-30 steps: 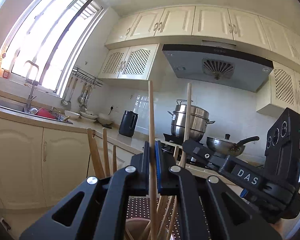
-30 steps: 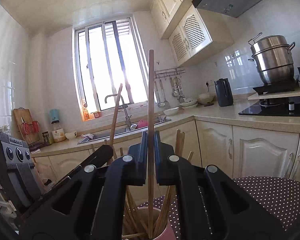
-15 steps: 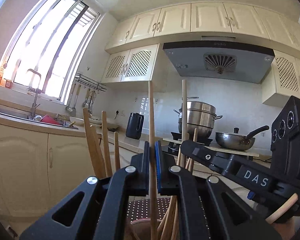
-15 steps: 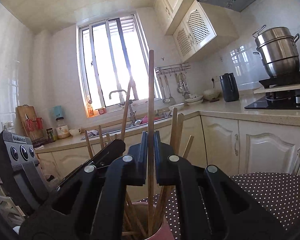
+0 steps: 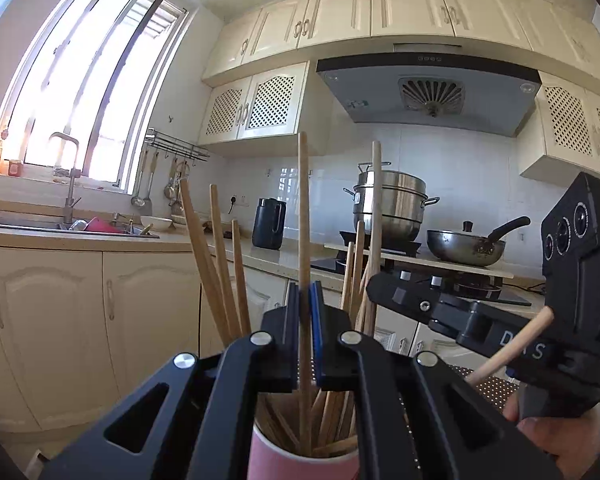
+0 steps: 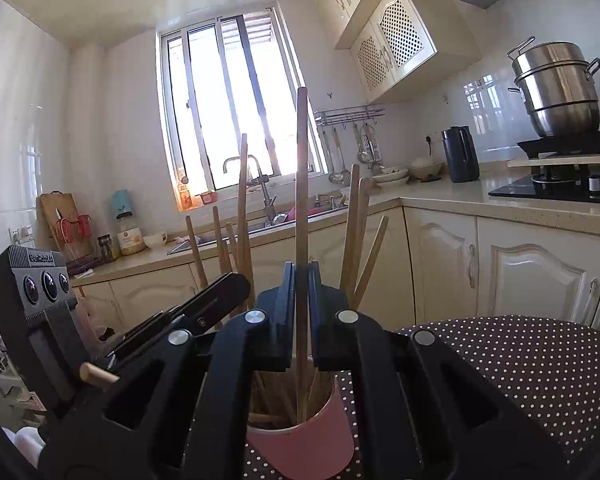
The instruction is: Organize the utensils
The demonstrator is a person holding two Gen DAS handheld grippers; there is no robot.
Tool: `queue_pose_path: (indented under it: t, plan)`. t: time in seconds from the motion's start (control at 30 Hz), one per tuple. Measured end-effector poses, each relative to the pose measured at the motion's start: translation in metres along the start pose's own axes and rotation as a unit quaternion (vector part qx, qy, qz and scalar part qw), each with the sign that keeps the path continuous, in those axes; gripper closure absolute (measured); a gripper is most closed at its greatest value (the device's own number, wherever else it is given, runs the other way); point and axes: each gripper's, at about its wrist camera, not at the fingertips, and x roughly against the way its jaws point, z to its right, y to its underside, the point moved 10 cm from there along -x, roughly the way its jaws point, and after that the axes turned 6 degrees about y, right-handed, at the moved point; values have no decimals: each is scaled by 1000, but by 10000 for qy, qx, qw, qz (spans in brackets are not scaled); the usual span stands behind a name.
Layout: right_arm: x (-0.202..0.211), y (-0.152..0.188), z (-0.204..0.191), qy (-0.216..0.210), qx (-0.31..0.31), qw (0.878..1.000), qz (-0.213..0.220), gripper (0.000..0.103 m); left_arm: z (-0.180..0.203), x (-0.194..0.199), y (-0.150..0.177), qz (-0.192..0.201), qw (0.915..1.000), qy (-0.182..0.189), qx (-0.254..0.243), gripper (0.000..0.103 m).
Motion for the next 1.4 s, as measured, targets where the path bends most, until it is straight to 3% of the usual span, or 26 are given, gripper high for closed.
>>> queue_pose_path:
  t: [0.3, 0.43, 0.53, 0.6, 0.67, 0.87, 1.2, 1.4]
  plan:
    - [6, 36, -2, 216, 157, 9983, -522, 96, 4, 17, 24, -475, 9989, -21, -59, 97]
    - [12, 39, 0, 250, -132, 9979, -590, 95, 3, 21, 26, -665, 9978, -51, 14, 95]
    - [19, 34, -1, 360, -162, 9977, -558, 95, 2, 30, 21, -713, 9974, -92, 31, 61]
    - [26, 31, -2, 492, -158, 9973, -523, 87, 3, 37, 17, -701, 9975, -101, 46, 59]
    - [36, 25, -2, 633, -161, 9971, -398, 47, 4, 42, 16, -781, 9969, -122, 52, 56]
    - [72, 13, -4, 982, -133, 9948, -248, 47, 10, 70, 8, -923, 9954, -236, 41, 38]
    - [160, -1, -33, 1842, 165, 9826, -166, 43, 43, 141, -19, -1000, 9936, -516, -75, 35]
    - [212, -7, -69, 1935, 260, 9807, -85, 35, 77, 187, -43, -849, 9951, -425, -271, 31]
